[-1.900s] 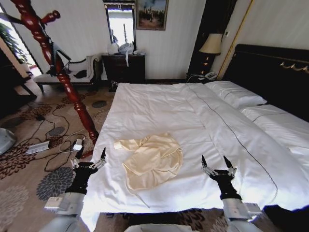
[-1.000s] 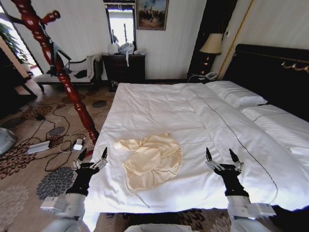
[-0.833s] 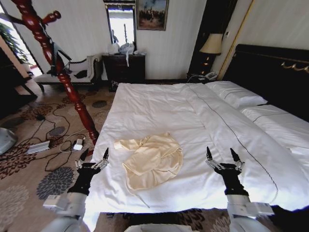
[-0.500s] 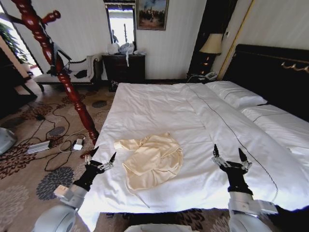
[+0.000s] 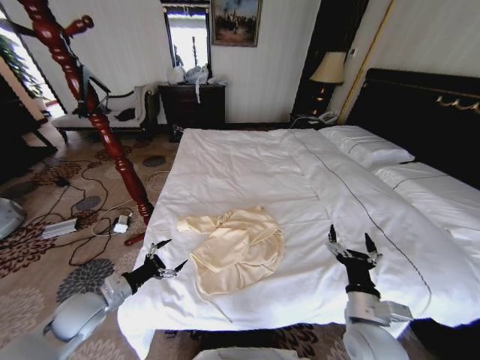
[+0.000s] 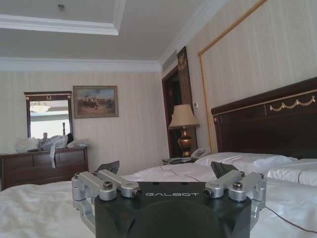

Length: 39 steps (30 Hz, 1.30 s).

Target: Pick up the clothes from the bed and hang them on the clothes hanger.

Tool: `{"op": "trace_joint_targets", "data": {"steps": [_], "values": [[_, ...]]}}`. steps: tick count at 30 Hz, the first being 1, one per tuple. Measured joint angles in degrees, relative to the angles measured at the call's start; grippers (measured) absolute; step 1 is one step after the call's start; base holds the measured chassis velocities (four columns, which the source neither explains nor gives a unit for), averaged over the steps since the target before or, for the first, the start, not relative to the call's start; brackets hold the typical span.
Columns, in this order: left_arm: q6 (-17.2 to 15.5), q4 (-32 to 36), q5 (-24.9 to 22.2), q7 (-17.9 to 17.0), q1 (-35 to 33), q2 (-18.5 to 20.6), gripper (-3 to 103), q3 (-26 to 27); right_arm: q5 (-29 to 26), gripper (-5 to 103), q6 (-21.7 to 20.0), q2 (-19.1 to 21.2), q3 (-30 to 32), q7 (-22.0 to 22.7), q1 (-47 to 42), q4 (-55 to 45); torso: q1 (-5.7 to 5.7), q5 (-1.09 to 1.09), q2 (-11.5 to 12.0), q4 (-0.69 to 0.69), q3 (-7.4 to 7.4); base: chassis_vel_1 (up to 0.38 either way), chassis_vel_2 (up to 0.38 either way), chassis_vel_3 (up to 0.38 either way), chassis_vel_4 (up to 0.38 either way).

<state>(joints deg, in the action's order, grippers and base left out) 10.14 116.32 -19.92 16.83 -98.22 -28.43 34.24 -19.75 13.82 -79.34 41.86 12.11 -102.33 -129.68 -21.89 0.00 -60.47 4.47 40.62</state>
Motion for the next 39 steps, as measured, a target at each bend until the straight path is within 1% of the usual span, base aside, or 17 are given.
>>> {"op": "trace_joint_targets", "data": {"steps": [1,3,4,7,9,10,12,13,17,18,20,22,23,26,29,33,39], "values": [[0.4,-0.6,1.4,0.1,1.1,0.6,100,-1.3,0.1,100,0.0,-0.2,0.0,0.1,0.0,0.1,0.00,0.00,0.0,0.02,0.00,0.000,0.000,0.000,0.000],[1.1,-2.0,4.8,0.4,3.6,0.9,100,-4.5,0.6,100,0.0,-1.0,0.0,0.3,0.0,0.1,0.00,0.00,0.0,0.00,0.00,0.000,0.000,0.000,0.000],[1.1,-2.0,4.8,0.4,3.6,0.9,100,-4.5,0.6,100,0.0,-1.0,0.0,0.3,0.0,0.1,0.00,0.00,0.0,0.00,0.00,0.000,0.000,0.000,0.000],[1.7,-4.1,9.0,0.6,7.8,-0.6,100,-9.3,1.7,100,0.0,-1.8,-0.4,0.5,0.0,0.4,0.01,-0.02,0.0,-0.03,-0.01,0.000,0.000,0.000,0.000],[1.7,-4.8,9.9,0.6,10.4,-1.6,100,-11.7,2.5,100,0.2,-2.2,-0.8,0.6,0.0,0.7,0.01,-0.02,0.0,-0.02,-0.01,0.000,0.000,0.000,0.000],[1.7,-4.8,9.9,0.6,10.4,-1.6,100,-11.7,2.5,100,0.2,-2.2,-0.8,0.6,0.0,0.7,0.01,-0.02,0.0,-0.02,-0.01,0.000,0.000,0.000,0.000],[1.5,-6.4,10.8,0.7,15.7,-3.3,100,-16.8,3.8,100,0.6,-2.9,-1.4,0.6,0.1,1.6,0.01,0.00,0.0,-0.01,-0.01,0.000,0.000,0.000,0.000],[1.5,-6.4,10.8,0.7,15.7,-3.3,100,-16.8,3.8,100,0.6,-2.9,-1.4,0.6,0.1,1.6,0.01,0.00,0.0,-0.01,-0.01,0.000,0.000,0.000,0.000],[1.1,-10.2,10.9,0.6,25.8,-5.9,100,-26.4,4.8,100,0.8,-3.6,-1.7,0.8,0.3,2.5,0.01,0.01,0.0,-0.01,-0.01,0.000,0.000,0.000,0.000],[1.1,-10.2,10.9,0.6,25.8,-5.9,100,-26.4,4.8,100,0.8,-3.6,-1.7,0.8,0.3,2.5,0.01,0.01,0.0,-0.01,-0.01,0.000,0.000,0.000,0.000],[0.9,-12.2,10.1,0.4,30.5,-7.5,100,-30.7,4.9,100,0.8,-3.7,-1.7,0.9,0.3,2.7,0.01,0.01,0.0,0.01,-0.01,0.000,0.000,0.000,0.000],[0.8,-15.3,9.7,0.1,35.9,-10.1,100,-35.8,5.0,100,0.8,-3.8,-1.6,1.0,0.3,3.2,0.00,0.01,0.0,0.01,0.00,0.000,0.000,0.000,0.000],[0.8,-15.3,9.7,0.1,35.9,-10.1,100,-35.8,5.0,100,0.8,-3.8,-1.6,1.0,0.3,3.2,0.00,0.01,0.0,0.01,0.00,0.000,0.000,0.000,0.000],[0.6,-19.1,9.8,-0.6,41.0,-14.2,100,-41.6,5.2,100,0.8,-3.7,-1.3,1.3,0.5,3.7,0.01,0.00,0.0,-0.01,0.00,0.000,0.000,0.000,0.000],[0.2,-20.0,9.3,-0.7,42.5,-15.6,100,-43.6,5.3,100,0.8,-3.6,-1.3,1.6,0.5,3.7,0.01,0.02,0.0,-0.01,0.00,0.000,0.000,0.000,0.000],[-1.7,-18.8,7.1,-0.8,43.7,-17.3,100,-47.2,6.2,100,0.5,-3.6,-1.2,2.3,0.4,2.7,0.00,0.01,0.0,-0.01,0.00,0.000,0.000,0.000,0.000],[-3.1,-16.1,7.5,-1.3,42.5,-16.3,100,-47.7,6.9,100,0.6,-3.6,-1.6,2.7,0.5,1.8,0.00,0.00,0.0,-0.01,0.00,0.000,0.000,0.000,0.000]]}}
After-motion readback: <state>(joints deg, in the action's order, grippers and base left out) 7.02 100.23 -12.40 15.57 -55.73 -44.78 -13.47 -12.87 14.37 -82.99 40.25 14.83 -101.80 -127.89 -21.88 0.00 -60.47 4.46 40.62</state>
